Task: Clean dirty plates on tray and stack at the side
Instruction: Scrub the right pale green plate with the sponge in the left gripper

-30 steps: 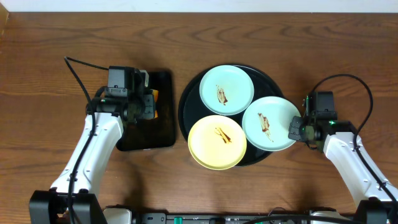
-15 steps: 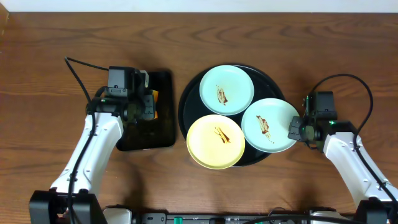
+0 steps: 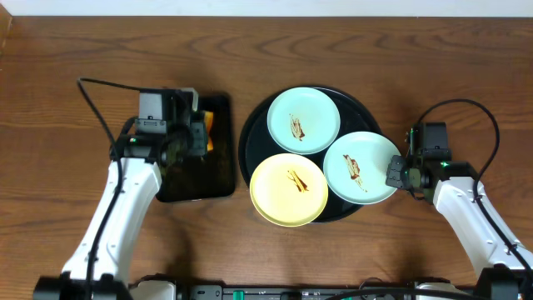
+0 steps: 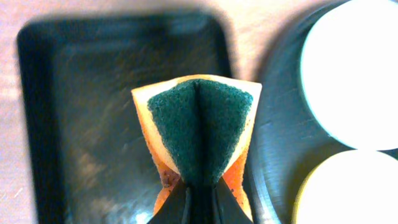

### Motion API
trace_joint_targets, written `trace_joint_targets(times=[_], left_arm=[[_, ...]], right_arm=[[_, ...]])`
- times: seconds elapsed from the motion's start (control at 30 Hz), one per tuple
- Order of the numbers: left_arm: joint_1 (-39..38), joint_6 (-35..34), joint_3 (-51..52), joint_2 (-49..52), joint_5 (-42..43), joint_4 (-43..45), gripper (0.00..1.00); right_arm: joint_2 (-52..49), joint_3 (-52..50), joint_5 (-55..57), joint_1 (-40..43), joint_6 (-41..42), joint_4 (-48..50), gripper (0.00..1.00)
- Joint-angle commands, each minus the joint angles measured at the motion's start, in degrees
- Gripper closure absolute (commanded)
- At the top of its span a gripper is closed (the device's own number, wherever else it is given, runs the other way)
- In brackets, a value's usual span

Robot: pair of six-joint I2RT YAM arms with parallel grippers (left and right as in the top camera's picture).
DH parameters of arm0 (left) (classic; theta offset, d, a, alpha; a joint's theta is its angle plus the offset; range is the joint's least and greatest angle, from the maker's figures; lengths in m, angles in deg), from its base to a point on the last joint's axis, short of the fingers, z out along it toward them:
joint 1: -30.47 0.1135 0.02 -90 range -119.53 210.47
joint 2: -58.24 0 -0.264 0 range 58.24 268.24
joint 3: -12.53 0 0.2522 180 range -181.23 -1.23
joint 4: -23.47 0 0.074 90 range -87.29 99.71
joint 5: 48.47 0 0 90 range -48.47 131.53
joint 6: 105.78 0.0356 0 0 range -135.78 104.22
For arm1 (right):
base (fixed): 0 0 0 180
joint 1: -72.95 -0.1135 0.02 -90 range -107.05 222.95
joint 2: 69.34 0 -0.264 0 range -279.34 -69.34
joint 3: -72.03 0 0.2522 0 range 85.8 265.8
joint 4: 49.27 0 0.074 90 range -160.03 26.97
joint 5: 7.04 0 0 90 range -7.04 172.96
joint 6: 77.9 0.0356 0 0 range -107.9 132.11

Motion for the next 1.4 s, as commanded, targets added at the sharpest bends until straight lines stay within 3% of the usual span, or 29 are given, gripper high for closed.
trace_joint_targets(times=[0.0, 0.07, 0.33, 0.57, 0.8, 1.1, 1.37], left_arm=[[-2.95, -3.74, -0.42, -2.14, 12.44, 3.37, 0.93], [-6.47, -8.94, -0.42, -1.99, 12.98, 5.81, 0.93], [-19.21, -17.44, -6.54, 1.33, 10.93, 7.41, 0.93], [-25.31, -30.73, -7.15, 10.32, 24.44, 20.9, 0.93], [-32.89, -40.09, -7.15, 20.81, 28.68, 32.76, 0.93], [-37.24, -47.87, -7.15, 31.08, 28.83, 41.46, 0.93], [-39.56, -47.87, -7.15, 37.38, 28.26, 47.87, 0.93]], right_arm=[[-0.07, -0.33, -0.07, 0.46, 0.35, -0.04, 0.99], [-0.07, -0.33, -0.07, 0.46, 0.35, -0.04, 0.99], [-0.07, -0.33, -0.09, 0.46, 0.35, -0.07, 0.99], [-0.07, -0.33, -0.09, 0.46, 0.35, -0.09, 0.99], [-0.07, -0.33, -0.07, 0.46, 0.35, -0.04, 0.99], [-0.07, -0.33, -0.09, 0.46, 0.35, -0.04, 0.99], [-0.07, -0.33, -0.11, 0.46, 0.35, -0.07, 0.99]])
